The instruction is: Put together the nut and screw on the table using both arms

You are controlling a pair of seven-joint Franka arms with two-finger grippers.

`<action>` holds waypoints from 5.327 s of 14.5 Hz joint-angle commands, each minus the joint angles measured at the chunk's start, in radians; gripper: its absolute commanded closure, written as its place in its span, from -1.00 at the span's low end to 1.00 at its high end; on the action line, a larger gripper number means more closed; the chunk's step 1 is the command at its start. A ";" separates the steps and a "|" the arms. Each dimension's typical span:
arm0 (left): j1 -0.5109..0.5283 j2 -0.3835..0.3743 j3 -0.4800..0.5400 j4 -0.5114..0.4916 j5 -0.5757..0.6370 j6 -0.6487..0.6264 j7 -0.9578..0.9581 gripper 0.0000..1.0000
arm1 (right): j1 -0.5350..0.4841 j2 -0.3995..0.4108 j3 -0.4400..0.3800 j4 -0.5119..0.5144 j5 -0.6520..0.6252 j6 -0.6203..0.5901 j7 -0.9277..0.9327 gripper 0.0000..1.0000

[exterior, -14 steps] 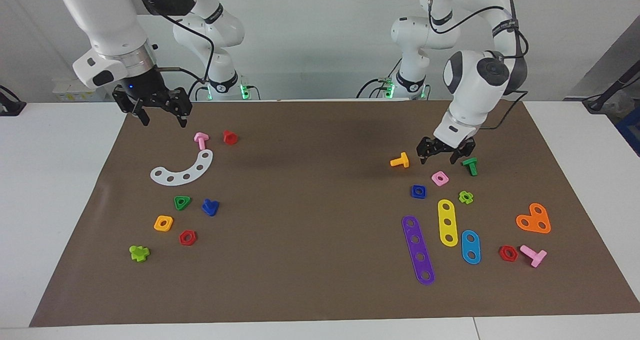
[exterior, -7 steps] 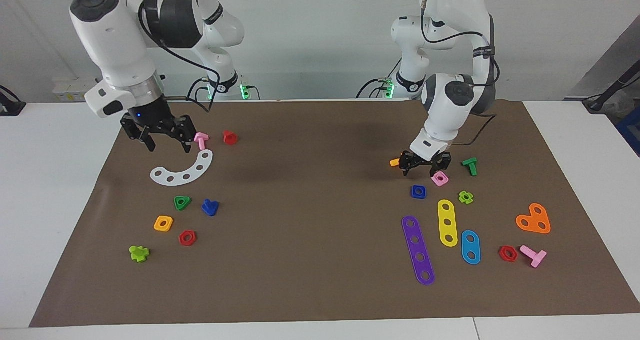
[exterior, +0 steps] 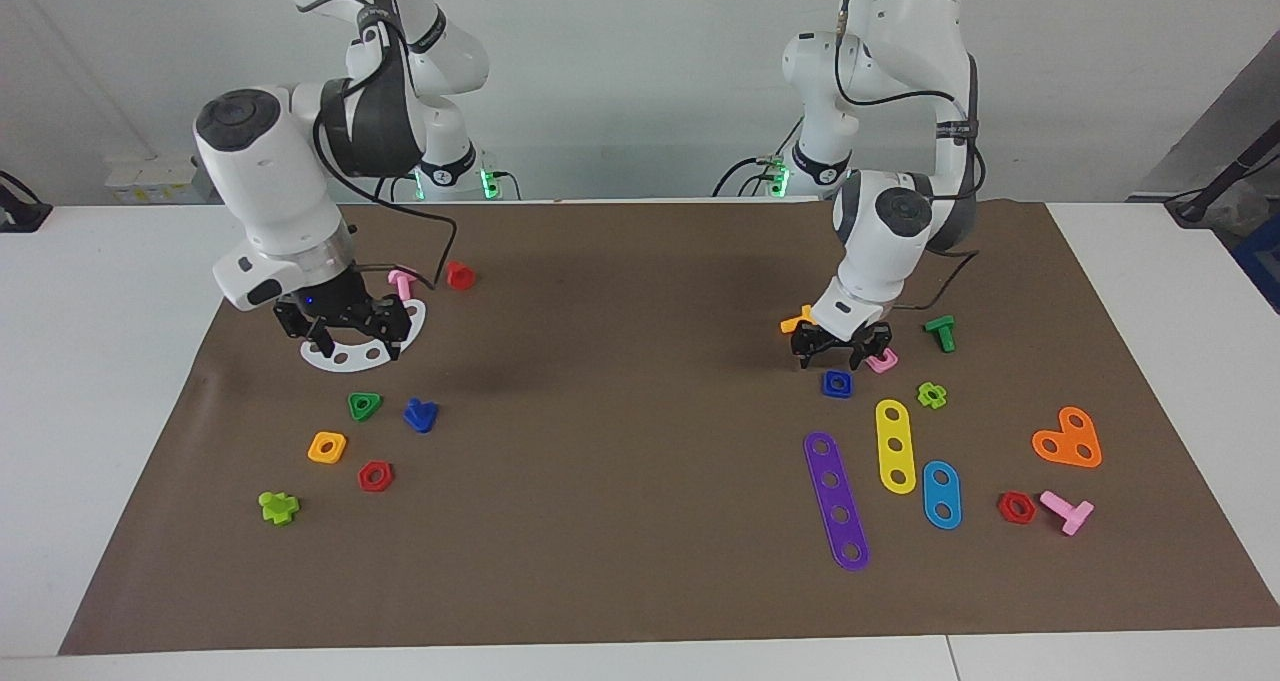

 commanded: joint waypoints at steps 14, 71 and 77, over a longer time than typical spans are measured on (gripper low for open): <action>0.005 0.044 0.013 0.124 0.024 -0.169 0.123 1.00 | 0.034 0.112 0.002 -0.174 0.008 0.323 -0.031 -0.47; -0.116 0.090 0.006 0.585 -0.252 -0.455 -0.296 1.00 | 0.547 0.227 0.004 0.163 -0.109 0.053 0.891 -0.98; -0.258 0.249 0.012 0.672 -0.237 -0.402 -0.457 1.00 | 0.423 0.052 0.004 0.133 -0.040 -0.082 0.699 -0.98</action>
